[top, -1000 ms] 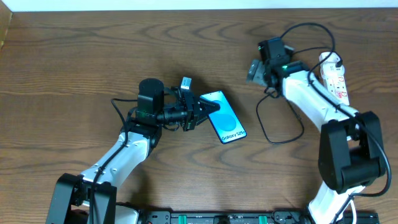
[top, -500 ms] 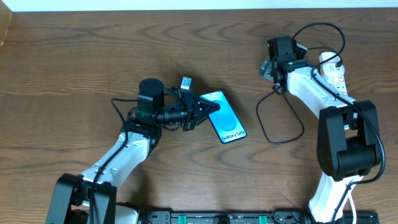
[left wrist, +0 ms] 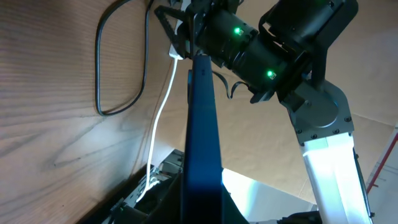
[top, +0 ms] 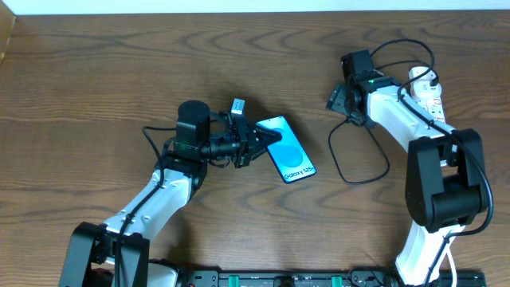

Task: Plug charger to phone and switch on socket
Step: 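Grasp the black USB cable near its plug with the right gripper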

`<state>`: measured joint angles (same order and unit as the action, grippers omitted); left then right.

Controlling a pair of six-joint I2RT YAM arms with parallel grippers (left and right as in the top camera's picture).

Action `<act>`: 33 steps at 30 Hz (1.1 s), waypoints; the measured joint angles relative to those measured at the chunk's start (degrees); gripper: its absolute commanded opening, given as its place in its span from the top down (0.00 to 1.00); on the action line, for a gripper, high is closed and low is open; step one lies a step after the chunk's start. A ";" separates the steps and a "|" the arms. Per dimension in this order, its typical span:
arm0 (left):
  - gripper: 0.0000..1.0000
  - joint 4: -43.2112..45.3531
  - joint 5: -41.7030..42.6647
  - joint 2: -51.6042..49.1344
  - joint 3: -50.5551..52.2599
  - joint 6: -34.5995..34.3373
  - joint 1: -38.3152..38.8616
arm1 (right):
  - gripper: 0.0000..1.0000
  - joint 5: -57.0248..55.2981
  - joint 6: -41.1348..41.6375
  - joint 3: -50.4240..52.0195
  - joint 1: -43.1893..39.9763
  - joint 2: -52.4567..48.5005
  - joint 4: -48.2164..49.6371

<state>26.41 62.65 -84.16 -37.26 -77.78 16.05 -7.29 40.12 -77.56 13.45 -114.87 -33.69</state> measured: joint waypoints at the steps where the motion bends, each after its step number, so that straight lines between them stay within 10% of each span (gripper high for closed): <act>1: 0.92 0.02 0.00 0.00 0.00 -0.04 0.00 | 0.17 0.24 0.44 0.00 0.35 0.00 0.02; 11: 0.93 0.00 0.00 0.00 0.00 -0.26 0.00 | 0.29 0.81 3.72 -0.07 2.08 -1.84 0.57; 20: 0.92 0.00 0.00 0.00 0.00 -0.39 0.00 | 0.99 -1.29 4.31 -1.29 2.29 -4.04 1.68; 33: 0.93 0.02 0.00 0.00 0.00 -0.37 0.00 | 0.99 11.45 -23.23 -2.78 11.93 -4.28 -5.60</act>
<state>26.44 62.65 -84.16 -37.26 -78.15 16.05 4.16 16.88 -80.34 25.39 -119.15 -39.29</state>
